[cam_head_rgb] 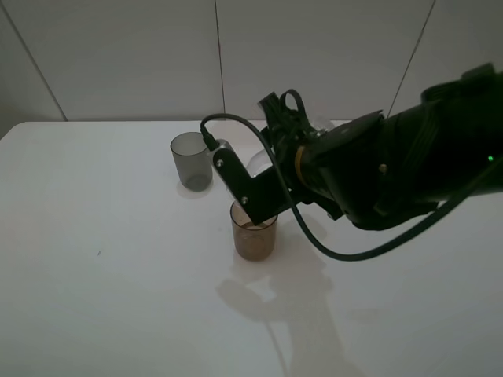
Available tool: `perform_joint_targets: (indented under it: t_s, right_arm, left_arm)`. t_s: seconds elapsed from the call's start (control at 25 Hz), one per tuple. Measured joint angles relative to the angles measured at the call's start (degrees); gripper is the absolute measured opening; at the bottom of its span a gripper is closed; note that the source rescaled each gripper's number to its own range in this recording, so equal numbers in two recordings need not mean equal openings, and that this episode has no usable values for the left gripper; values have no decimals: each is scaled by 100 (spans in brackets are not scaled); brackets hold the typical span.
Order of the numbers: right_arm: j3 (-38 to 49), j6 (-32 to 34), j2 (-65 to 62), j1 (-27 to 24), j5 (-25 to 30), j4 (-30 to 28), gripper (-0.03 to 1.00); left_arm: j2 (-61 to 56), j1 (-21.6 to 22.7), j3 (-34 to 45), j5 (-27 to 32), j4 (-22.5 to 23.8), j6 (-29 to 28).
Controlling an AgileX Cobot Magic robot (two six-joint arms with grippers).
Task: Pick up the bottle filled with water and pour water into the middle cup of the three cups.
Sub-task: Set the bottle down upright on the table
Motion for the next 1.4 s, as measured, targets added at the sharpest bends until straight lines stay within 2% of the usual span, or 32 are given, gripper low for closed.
perform_joint_targets:
  t_s: [0.12,0.24,0.44,0.6,0.8,0.92,1.04,1.2,1.4]
  right_arm:
    - [-245,0,-211,-222,-476,744,1]
    - [-315,0,-362,-685,-1183,1598,1]
    - [-309,0,-381,-1590,-2637,3566,1]
    - [-193,0,-331,-2288,-3784,4692,1]
    - [283,0,13,-2994,-5239,5581,1]
    - [569,0,351,-3193,-6406,6076,1]
    - [707,0,819,-3235,-7241,6521,1]
    - [736,5,1407,-3241,-7929,6793,1]
    - [752,5,2019,-3241,-8618,6841,1]
  left_arm:
    - [0,0,0,0,0,0]
    - [0,0,0,0,0,0]
    - [0,0,0,0,0,0]
    - [0,0,0,0,0,0]
    - [0,0,0,0,0,0]
    - [0,0,0,0,0,0]
    - [0,0,0,0,0,0]
    - [0,0,0,0,0,0]
    - [0,0,0,0,0,0]
